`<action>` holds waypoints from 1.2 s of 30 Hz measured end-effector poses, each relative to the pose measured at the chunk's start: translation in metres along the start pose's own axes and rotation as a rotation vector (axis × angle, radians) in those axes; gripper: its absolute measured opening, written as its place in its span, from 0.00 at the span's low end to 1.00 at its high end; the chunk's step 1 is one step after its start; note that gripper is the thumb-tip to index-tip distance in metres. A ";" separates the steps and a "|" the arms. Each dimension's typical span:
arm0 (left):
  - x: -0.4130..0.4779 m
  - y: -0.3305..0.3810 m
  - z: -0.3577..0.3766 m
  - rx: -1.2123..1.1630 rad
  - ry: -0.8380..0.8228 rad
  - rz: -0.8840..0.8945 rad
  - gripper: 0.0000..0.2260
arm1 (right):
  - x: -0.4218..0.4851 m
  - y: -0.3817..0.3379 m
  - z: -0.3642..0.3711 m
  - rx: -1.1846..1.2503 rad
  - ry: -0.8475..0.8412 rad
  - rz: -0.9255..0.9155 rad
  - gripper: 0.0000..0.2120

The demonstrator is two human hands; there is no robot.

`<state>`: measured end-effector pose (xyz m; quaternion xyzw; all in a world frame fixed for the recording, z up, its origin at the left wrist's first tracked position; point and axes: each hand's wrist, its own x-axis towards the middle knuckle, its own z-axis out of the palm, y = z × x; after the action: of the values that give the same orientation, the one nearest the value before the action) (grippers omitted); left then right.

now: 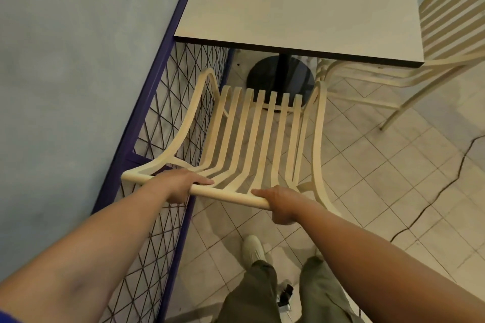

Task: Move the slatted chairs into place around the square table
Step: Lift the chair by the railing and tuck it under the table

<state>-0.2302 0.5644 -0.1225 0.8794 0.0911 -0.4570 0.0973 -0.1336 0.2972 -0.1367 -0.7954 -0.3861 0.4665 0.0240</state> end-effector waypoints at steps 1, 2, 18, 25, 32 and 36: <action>0.003 -0.001 -0.005 0.006 0.014 0.005 0.38 | 0.004 0.001 -0.005 0.000 -0.007 0.003 0.40; 0.007 -0.003 -0.009 0.011 0.030 0.009 0.38 | 0.008 0.002 -0.010 -0.003 -0.014 0.005 0.41; 0.048 -0.025 -0.052 0.052 0.144 -0.002 0.37 | 0.047 0.019 -0.063 -0.008 0.056 -0.038 0.35; 0.042 -0.032 -0.048 0.061 0.140 0.001 0.41 | 0.038 0.027 -0.060 0.027 0.041 -0.030 0.39; 0.043 -0.030 -0.051 0.077 0.080 -0.011 0.42 | 0.035 0.025 -0.059 -0.006 0.063 -0.016 0.41; 0.038 -0.025 -0.052 0.054 0.061 0.000 0.40 | 0.032 0.025 -0.057 -0.018 0.046 -0.008 0.42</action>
<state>-0.1744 0.6044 -0.1270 0.8953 0.0817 -0.4322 0.0710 -0.0665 0.3186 -0.1375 -0.8046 -0.3927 0.4447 0.0274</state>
